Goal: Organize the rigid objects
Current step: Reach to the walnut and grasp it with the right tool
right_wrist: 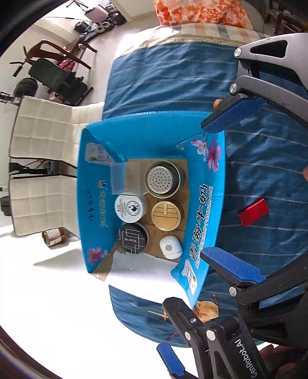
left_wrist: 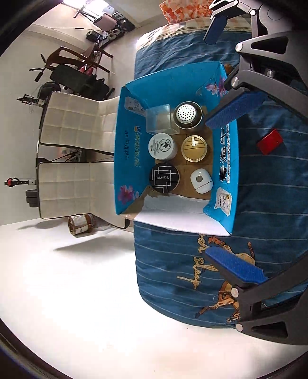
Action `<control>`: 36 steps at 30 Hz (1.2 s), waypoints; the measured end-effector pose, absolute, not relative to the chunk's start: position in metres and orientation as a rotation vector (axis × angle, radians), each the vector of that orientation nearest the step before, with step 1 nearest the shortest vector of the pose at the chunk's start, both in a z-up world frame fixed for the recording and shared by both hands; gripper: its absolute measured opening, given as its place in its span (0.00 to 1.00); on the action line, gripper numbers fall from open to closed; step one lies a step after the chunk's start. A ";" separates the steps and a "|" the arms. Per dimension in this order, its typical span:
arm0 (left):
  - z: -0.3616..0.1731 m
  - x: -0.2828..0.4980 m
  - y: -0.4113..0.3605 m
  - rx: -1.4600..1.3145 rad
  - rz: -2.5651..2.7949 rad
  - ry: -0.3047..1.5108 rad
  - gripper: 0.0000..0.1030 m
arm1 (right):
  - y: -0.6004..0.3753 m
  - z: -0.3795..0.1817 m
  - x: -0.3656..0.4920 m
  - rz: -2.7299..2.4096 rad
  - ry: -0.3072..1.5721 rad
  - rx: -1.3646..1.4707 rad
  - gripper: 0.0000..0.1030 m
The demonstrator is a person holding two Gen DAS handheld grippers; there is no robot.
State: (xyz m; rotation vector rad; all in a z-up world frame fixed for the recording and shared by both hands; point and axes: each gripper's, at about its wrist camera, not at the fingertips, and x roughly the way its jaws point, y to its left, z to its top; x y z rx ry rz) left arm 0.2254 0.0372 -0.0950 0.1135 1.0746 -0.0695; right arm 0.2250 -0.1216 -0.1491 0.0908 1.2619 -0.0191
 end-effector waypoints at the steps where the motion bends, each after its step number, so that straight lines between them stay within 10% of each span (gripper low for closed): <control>1: -0.089 0.220 0.037 0.111 -0.063 1.060 1.00 | -0.122 -0.142 0.220 -0.025 1.246 0.081 0.96; 19: -0.059 0.176 0.010 0.043 -0.063 0.998 1.00 | -0.146 -0.068 0.161 0.005 1.117 0.106 0.96; 29: -0.175 0.184 -0.052 -0.061 -0.003 1.174 1.00 | -0.276 -0.156 0.156 -0.141 1.299 0.340 0.93; 36: -0.237 0.183 -0.061 -0.101 0.084 1.280 1.00 | -0.327 -0.275 0.180 -0.156 1.490 0.467 0.67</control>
